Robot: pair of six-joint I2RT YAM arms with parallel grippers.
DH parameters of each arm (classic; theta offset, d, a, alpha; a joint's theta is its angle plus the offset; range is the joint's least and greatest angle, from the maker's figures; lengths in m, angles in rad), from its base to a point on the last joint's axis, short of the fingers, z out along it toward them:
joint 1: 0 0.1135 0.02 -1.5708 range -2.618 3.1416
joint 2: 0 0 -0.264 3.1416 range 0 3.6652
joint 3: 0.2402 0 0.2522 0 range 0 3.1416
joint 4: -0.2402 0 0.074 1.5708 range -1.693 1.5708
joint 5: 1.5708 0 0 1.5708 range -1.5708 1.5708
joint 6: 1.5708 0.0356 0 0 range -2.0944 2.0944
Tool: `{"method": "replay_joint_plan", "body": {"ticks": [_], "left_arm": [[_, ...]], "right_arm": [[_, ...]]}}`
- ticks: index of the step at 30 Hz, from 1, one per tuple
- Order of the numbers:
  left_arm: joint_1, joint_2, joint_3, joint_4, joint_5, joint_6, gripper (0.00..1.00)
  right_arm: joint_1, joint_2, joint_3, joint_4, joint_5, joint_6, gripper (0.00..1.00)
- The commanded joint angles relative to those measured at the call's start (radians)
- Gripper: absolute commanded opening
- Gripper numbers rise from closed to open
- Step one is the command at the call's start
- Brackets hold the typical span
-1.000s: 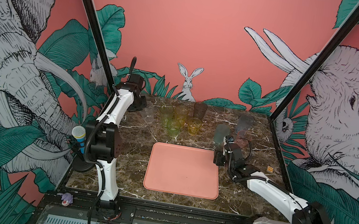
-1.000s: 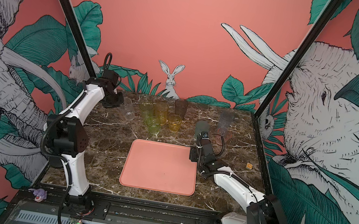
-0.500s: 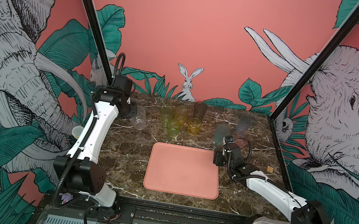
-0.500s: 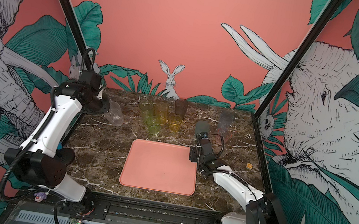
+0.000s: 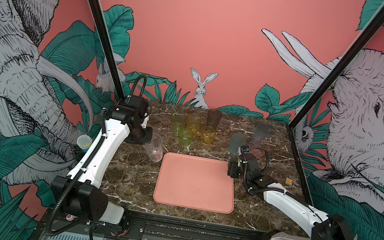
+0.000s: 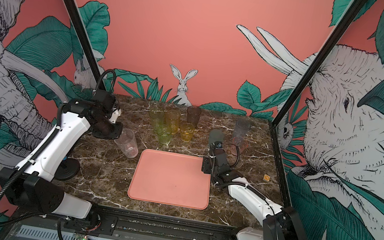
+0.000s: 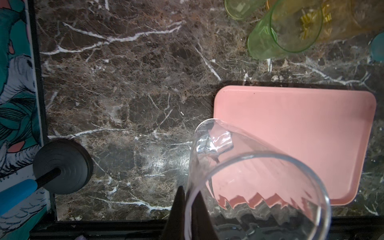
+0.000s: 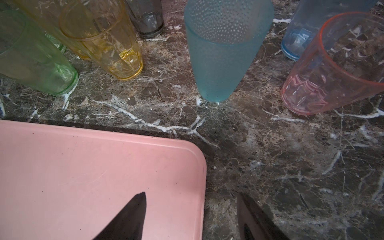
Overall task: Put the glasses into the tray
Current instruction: 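Carry the clear cup with the left gripper over the pink tray corner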
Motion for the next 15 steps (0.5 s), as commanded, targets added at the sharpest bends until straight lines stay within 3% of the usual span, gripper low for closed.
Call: {"method": "replay_joint_plan", "body": {"ticks": [1,15], "left_arm": [[-0.022,-0.031,-0.036,0.035,0.023,-0.009,0.0],[-0.099,0.028,-0.093,0.146,-0.01,-0.108,0.0]], "right_arm": [[-0.003,-0.006,0.018,0.009,0.002,0.013,0.71],[-0.003,-0.006,0.015,0.011,0.003,0.013,0.71]]}}
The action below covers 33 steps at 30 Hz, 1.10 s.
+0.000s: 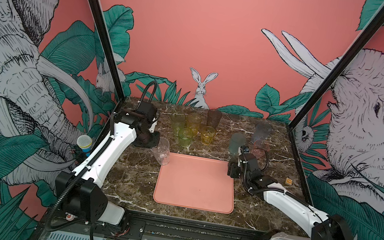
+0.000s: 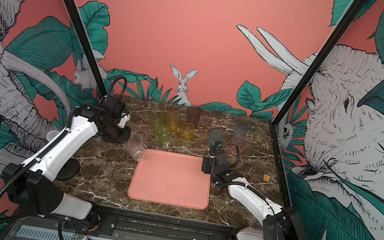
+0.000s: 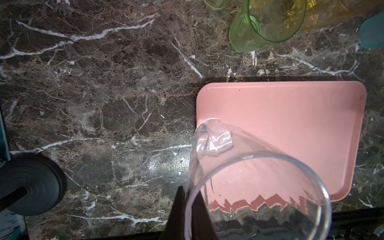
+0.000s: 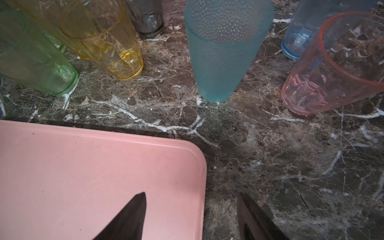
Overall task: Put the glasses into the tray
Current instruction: 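Carry the clear cup with the left gripper over the pink tray corner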
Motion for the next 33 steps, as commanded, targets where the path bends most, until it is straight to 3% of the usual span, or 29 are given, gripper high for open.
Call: {"method": "replay_joint_plan", "body": {"ticks": [1,33], "left_arm": [[-0.019,0.013,-0.018,0.045,-0.021,-0.042,0.0],[-0.142,0.215,0.074,0.072,-0.104,-0.096,0.0]], "right_arm": [[-0.003,-0.005,0.015,0.01,0.002,0.013,0.71],[-0.004,0.031,0.032,-0.001,-0.017,0.025,0.72]]}}
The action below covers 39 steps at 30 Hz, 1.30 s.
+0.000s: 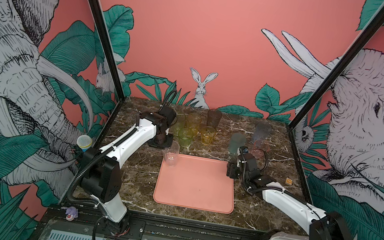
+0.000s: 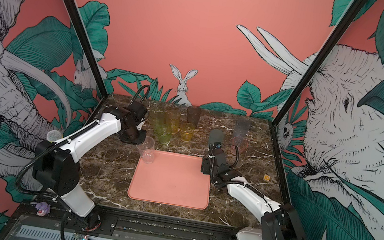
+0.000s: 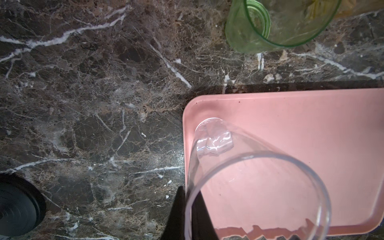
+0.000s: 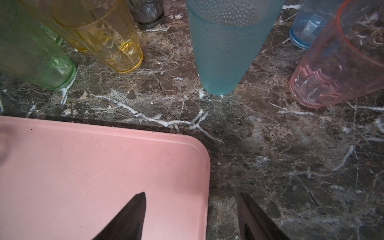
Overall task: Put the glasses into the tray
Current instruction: 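Carry the clear cup with the left gripper over the pink tray corner, then lower the clear cup onto the tray and open the left gripper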
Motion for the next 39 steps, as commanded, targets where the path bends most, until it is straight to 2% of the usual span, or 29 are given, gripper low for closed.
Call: {"method": "replay_joint_plan", "body": {"ticks": [1,13,18,22,32,39], "left_arm": [[-0.013,0.002,0.039,-0.006,-0.015,-0.011,0.0],[-0.033,0.061,0.07,-0.014,-0.016,-0.018,0.0],[-0.034,0.064,0.083,-0.024,-0.022,-0.021,0.2],[-0.037,0.064,0.096,-0.032,-0.026,-0.021,0.27],[-0.039,0.036,0.134,-0.057,-0.046,-0.019,0.35],[-0.041,-0.016,0.159,-0.044,-0.056,-0.028,0.36]], "right_arm": [[-0.004,0.009,0.031,0.003,0.003,0.007,0.72],[-0.004,0.015,0.037,-0.004,0.005,0.009,0.72],[-0.003,0.013,0.038,-0.004,0.005,0.009,0.72],[-0.005,0.011,0.037,-0.004,0.005,0.009,0.72],[-0.004,-0.008,0.031,-0.009,0.013,0.009,0.72],[-0.005,-0.032,0.018,-0.002,0.022,0.006,0.72]]}}
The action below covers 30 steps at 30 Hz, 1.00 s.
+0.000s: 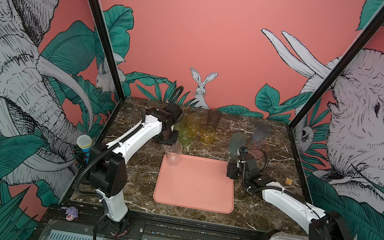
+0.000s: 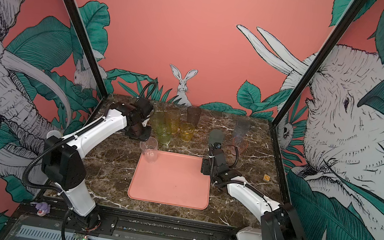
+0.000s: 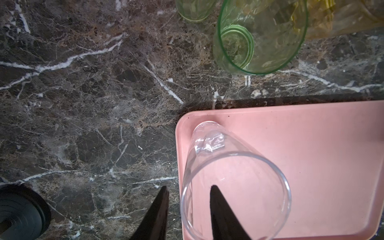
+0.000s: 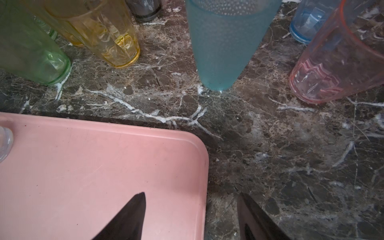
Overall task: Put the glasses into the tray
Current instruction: 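Lower the clear cup onto the tray and open the left gripper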
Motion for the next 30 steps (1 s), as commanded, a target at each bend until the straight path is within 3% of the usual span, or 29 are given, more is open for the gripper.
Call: {"method": "replay_joint_plan", "body": {"ticks": [1,18,30], "left_arm": [[-0.005,-0.075,0.046,-0.016,-0.02,-0.018,0.37],[-0.03,-0.115,0.123,0.024,-0.001,-0.031,0.38],[-0.029,-0.025,0.316,-0.015,-0.079,-0.027,0.43]], "right_arm": [[-0.005,-0.033,0.015,0.013,0.021,0.006,0.72],[-0.008,-0.108,-0.015,-0.004,0.105,-0.02,0.73],[-0.011,-0.077,-0.009,0.012,0.107,-0.023,0.73]]}}
